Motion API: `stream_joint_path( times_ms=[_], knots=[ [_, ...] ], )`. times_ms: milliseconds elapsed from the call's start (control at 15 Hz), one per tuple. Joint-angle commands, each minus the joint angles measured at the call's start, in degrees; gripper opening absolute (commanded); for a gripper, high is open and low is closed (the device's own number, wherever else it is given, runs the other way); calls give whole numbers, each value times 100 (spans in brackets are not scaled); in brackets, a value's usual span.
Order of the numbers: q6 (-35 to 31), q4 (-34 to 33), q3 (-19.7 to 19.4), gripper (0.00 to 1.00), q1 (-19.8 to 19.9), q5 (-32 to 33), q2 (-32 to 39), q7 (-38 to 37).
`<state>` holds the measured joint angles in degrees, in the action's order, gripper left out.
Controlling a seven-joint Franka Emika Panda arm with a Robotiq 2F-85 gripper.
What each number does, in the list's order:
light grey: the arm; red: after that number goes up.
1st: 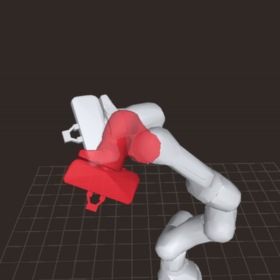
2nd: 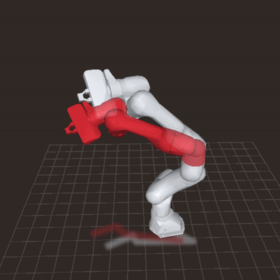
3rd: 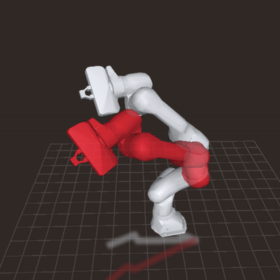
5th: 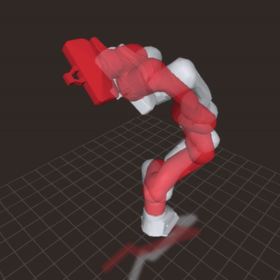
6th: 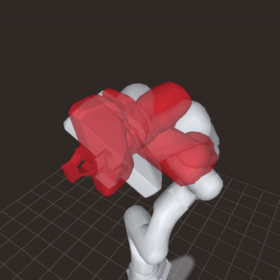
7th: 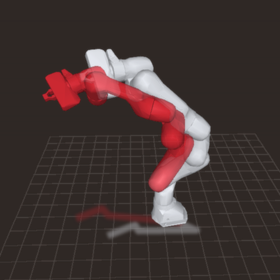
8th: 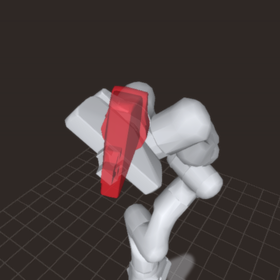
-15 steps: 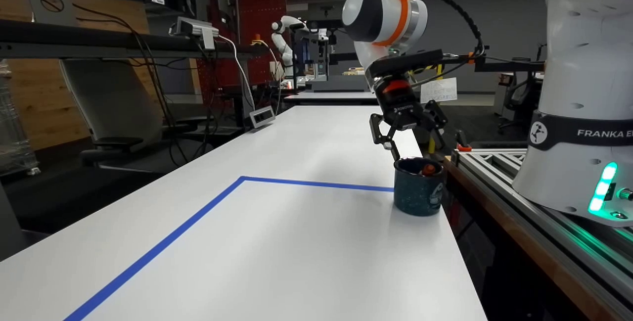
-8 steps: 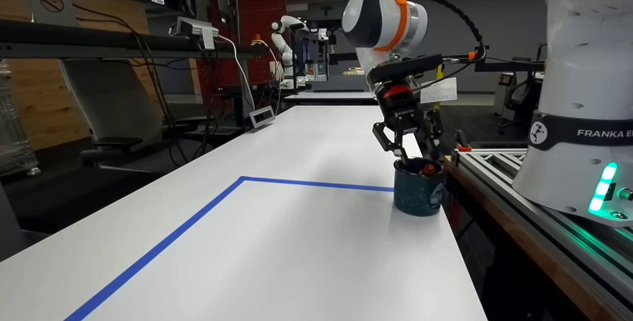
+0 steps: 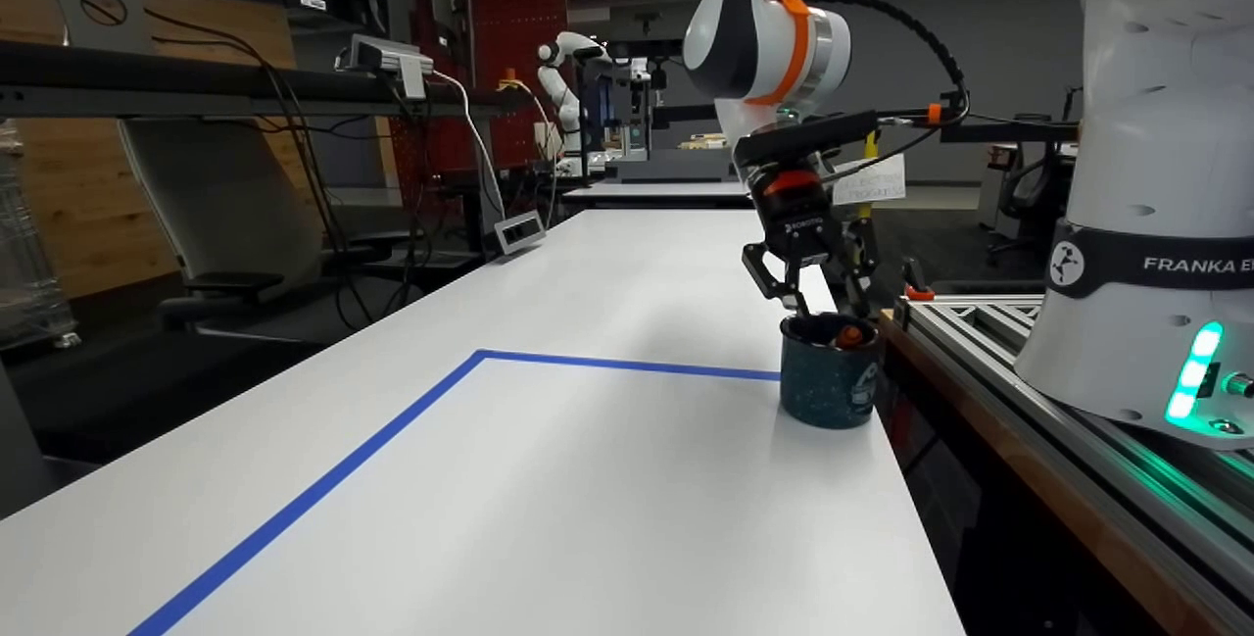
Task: Remove the marker from the cup and put it on the table inside the border
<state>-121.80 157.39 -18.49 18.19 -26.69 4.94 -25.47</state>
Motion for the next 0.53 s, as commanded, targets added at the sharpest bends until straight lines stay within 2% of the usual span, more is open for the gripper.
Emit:
stream_joint_path(
  times_ms=[0, 467],
  knots=[
    [-35, -3, -45, 51, 38, -240, 94, 130],
    [-182, -2, 35, 50, -15, -525, 367, 207]
  ],
)
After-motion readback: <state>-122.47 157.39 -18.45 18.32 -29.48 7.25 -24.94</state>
